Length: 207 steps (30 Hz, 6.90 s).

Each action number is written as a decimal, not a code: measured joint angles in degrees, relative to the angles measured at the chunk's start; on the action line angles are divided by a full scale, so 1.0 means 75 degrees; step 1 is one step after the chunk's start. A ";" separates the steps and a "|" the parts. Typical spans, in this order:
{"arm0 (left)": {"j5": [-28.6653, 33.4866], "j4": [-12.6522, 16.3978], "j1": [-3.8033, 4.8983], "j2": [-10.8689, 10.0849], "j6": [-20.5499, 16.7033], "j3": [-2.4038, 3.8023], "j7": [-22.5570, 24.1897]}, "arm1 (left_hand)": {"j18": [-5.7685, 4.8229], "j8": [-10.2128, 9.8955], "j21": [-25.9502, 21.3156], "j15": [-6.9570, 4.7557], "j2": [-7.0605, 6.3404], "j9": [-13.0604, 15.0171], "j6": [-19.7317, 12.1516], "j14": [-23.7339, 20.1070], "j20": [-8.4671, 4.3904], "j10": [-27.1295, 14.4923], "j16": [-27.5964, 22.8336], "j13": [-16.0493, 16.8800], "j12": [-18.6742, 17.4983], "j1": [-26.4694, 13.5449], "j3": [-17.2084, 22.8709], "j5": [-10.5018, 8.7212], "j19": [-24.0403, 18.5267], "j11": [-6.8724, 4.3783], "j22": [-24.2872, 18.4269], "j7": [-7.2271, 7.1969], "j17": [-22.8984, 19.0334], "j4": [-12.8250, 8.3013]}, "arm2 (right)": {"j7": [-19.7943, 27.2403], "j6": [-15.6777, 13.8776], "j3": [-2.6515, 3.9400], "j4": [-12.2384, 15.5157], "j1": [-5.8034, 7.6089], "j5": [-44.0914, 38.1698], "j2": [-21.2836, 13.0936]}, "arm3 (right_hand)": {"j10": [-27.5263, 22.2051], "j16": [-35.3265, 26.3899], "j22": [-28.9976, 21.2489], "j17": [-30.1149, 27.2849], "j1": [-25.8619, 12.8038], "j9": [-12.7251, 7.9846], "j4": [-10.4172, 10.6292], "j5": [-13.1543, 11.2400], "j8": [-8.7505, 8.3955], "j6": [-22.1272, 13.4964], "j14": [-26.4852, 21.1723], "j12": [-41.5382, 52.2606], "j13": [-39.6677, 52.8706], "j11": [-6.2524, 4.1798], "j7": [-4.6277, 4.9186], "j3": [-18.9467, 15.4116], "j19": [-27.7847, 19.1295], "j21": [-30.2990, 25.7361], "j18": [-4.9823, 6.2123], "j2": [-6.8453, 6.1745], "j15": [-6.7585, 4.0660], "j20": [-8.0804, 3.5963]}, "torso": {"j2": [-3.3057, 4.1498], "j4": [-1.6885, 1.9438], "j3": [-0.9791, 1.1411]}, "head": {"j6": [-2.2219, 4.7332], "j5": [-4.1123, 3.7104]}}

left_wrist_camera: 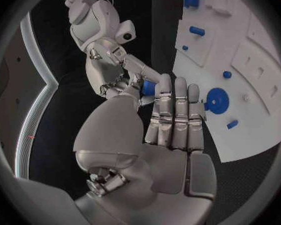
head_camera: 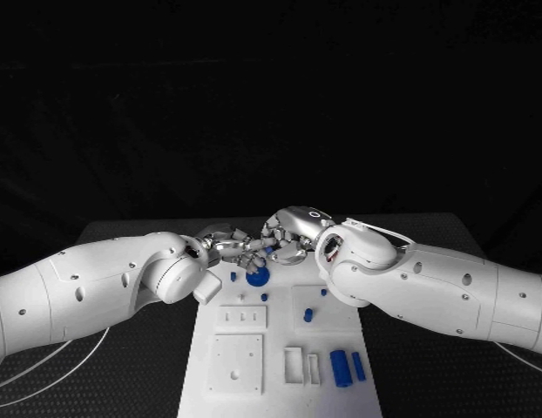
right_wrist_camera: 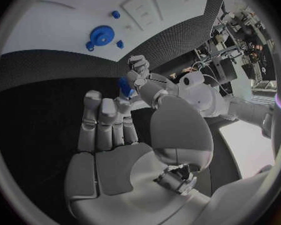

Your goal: Assemble the parts on the task board

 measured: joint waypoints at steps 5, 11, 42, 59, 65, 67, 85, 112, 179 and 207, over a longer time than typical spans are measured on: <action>0.0001 -0.0010 0.0000 0.0015 -0.0031 -0.0002 -0.0088 | -0.0003 0.0099 0.0031 -0.0093 0.0006 0.0200 0.0223 0.0093 -0.0098 0.0090 0.0317 0.0242 0.0318 0.0075 -0.0026 0.0665 -0.0044 -0.0090 -0.0001 -0.0113 0.0108 -0.0026 | 0.0001 0.0009 -0.0001 0.0008 -0.0005 -0.0002 0.0021 | 0.0000 0.0000 0.0000 0.0000 -0.0022 0.0005 -0.0001 0.0000 0.0024 0.0005 0.0000 0.0000 0.0000 0.0000 -0.0003 -0.0001 -0.0001 0.0000 -0.0001 -0.0022 0.0000 0.0000 | 0.0000 0.0001 0.0000 | -0.0008 -0.0001; 0.0067 -0.0010 -0.0001 0.0022 -0.0051 -0.0004 -0.0192 | -0.0122 0.0144 0.0031 -0.0154 -0.0256 0.0555 0.0294 0.0032 -0.0167 -0.0105 0.0693 0.0631 0.0822 0.0261 -0.0169 0.3020 -0.0113 -0.0118 -0.0001 -0.0186 0.0182 -0.0021 | 0.0001 0.0024 -0.0003 0.0002 -0.0009 -0.0005 0.0040 | 0.0000 0.0000 0.0000 -0.0007 -0.0029 0.0005 -0.0022 0.0000 0.0033 0.0011 0.0000 0.0000 0.0000 0.0000 0.0001 0.0020 0.0027 0.0000 -0.0040 -0.0030 0.0001 -0.0027 | 0.0000 0.0002 -0.0001 | -0.0023 0.0002; 0.0330 0.0014 -0.0010 0.0001 0.0086 -0.0006 -0.0594 | -0.0235 0.1552 0.0238 -0.0030 -0.0826 0.1571 -0.0572 -0.0916 -0.0054 -0.1715 0.1904 0.1971 0.3581 -0.0469 0.0235 0.4070 -0.0740 -0.0172 -0.0004 -0.0148 0.0030 -0.0251 | 0.0020 0.0075 -0.0015 -0.0088 -0.0051 -0.0028 0.0143 | 0.0027 0.0000 0.0000 -0.0013 0.0022 0.0008 -0.0023 -0.0023 0.0004 0.0156 -0.0007 0.0001 -0.0004 -0.0027 -0.0008 0.0062 0.0026 -0.0001 -0.0043 -0.0135 0.0010 -0.0026 | -0.0001 0.0009 -0.0009 | -0.0089 -0.0015; 0.0328 0.0016 -0.0007 -0.0004 0.0135 -0.0002 -0.0801 | -0.0235 0.2040 0.0415 -0.0051 -0.0628 0.1443 -0.0630 -0.1016 -0.0027 -0.1837 0.2320 0.1962 0.4127 -0.0109 0.0405 0.3839 -0.0823 -0.0186 -0.0005 -0.0193 -0.0084 -0.0379 | 0.0014 0.0163 -0.0022 -0.0108 -0.0074 -0.0032 0.0170 | 0.0028 0.0000 0.0001 -0.0020 -0.0004 0.0007 -0.0025 -0.0031 0.0013 0.0199 -0.0010 -0.0031 -0.0004 -0.0027 -0.0006 0.0060 0.0025 -0.0001 -0.0044 -0.0111 0.0013 -0.0026 | 0.0000 0.0007 -0.0007 | -0.0120 -0.0014; 0.0365 0.0019 -0.0011 -0.0004 0.0133 -0.0004 -0.0801 | -0.0235 0.2096 0.0474 -0.0052 -0.0366 0.1286 -0.0629 -0.1016 0.0000 -0.1837 0.2424 0.1837 0.4156 -0.0068 0.0423 0.4252 -0.0905 -0.0185 -0.0005 -0.0195 -0.0180 -0.0771 | 0.0018 0.0184 -0.0022 -0.0119 -0.0085 -0.0034 0.0179 | 0.0028 0.0000 0.0000 -0.0020 -0.0012 0.0007 -0.0053 -0.0031 0.0014 0.0199 -0.0010 -0.0034 -0.0004 -0.0027 -0.0007 0.0074 0.0025 -0.0001 -0.0044 -0.0103 0.0014 -0.0025 | 0.0001 0.0008 -0.0008 | -0.0142 -0.0009; 0.0378 0.0019 -0.0012 -0.0004 0.0133 -0.0004 -0.0801 | -0.0235 0.2097 0.0474 -0.0052 -0.0317 0.1224 -0.0629 -0.1016 -0.0011 -0.1837 0.2447 0.1788 0.4185 -0.0101 0.0486 0.4547 -0.0926 -0.0183 0.0000 -0.0195 -0.0227 -0.1001 | 0.0019 0.0191 -0.0022 -0.0127 -0.0088 -0.0035 0.0185 | 0.0028 0.0000 0.0000 -0.0020 -0.0012 0.0008 -0.0050 -0.0031 0.0014 0.0199 -0.0010 -0.0037 -0.0004 -0.0027 -0.0006 0.0077 0.0025 -0.0001 -0.0045 -0.0103 0.0014 -0.0025 | 0.0001 0.0011 -0.0009 | -0.0150 -0.0009; 0.0439 0.0023 -0.0022 0.0003 0.0167 -0.0009 -0.0799 | -0.0235 0.2629 0.0770 -0.0079 0.0191 0.0912 -0.0562 -0.1043 0.0000 -0.1683 0.2912 0.1395 0.4540 -0.2412 0.2942 0.4837 -0.0959 -0.0254 -0.0001 -0.0256 -0.0618 -0.3636 | 0.0001 0.0226 -0.0031 -0.0195 -0.0098 -0.0056 0.0215 | 0.0027 0.0000 0.0000 -0.0026 -0.0010 0.0044 -0.0024 -0.0051 0.0056 0.0200 0.0009 -0.0037 -0.0003 -0.0028 -0.0007 0.0106 0.0025 -0.0001 -0.0046 -0.0105 -0.0005 -0.0025 | 0.0001 0.0009 -0.0012 | -0.0187 -0.0011; 0.0463 0.0011 -0.0023 0.0004 0.0097 -0.0006 -0.0706 | -0.0235 0.2312 0.1040 -0.0030 0.0158 0.0827 -0.0468 -0.1092 0.0038 -0.1629 0.2941 0.1043 0.4253 -0.2245 0.3352 0.3570 -0.1139 -0.0199 -0.0003 -0.0240 -0.0882 -0.3688 | -0.0025 0.0229 -0.0039 -0.0211 -0.0111 0.0385 0.0146 | 0.0039 -0.0081 0.0000 -0.0091 -0.0632 0.0080 0.0741 0.1171 0.0010 0.0392 0.0007 -0.0171 -0.0048 0.0016 -0.0009 0.0187 0.0052 -0.0068 -0.0045 -0.0843 -0.0003 0.0002 | 0.0000 0.0004 -0.0008 | -0.0177 0.0002; -0.0003 -0.0099 -0.0025 -0.0012 0.0225 0.0009 -0.0652 | -0.0235 0.1917 0.1096 0.0003 0.0135 0.0891 -0.0314 -0.1126 0.0055 -0.1479 0.2940 0.0888 0.4005 -0.2003 0.3383 0.3151 -0.1286 -0.0156 -0.0001 -0.0177 -0.1019 -0.3679 | 0.0289 0.0385 -0.0052 -0.0304 -0.0146 0.1013 -0.0002 | -0.0528 -0.0274 0.0004 -0.0171 -0.0997 0.0135 0.0580 0.1636 -0.0616 -0.0120 -0.0403 -0.0415 -0.0200 0.0386 0.0713 -0.1046 -0.0332 -0.0329 -0.0098 -0.0888 0.0314 0.0219 | 0.0001 0.0007 -0.0011 | -0.0188 0.0072; -0.0092 -0.0105 -0.0027 -0.0009 0.0308 0.0010 -0.0667 | -0.0235 0.1887 0.1095 0.0003 0.0136 0.0917 -0.0256 -0.1125 0.0055 -0.1430 0.2940 0.0881 0.4005 -0.2004 0.3382 0.3151 -0.1285 -0.0161 -0.0003 -0.0182 -0.1027 -0.3680 | 0.0637 0.0458 -0.0051 -0.0348 -0.0156 0.1349 -0.0015 | -0.0244 -0.0177 0.0005 -0.0194 -0.0183 0.0171 0.0692 0.0059 -0.0393 0.0333 -0.0243 -0.0325 -0.0364 0.0164 0.0443 0.0759 -0.0202 -0.0310 -0.0116 -0.0311 0.0194 0.0150 | 0.0001 0.0007 -0.0008 | -0.0205 0.0078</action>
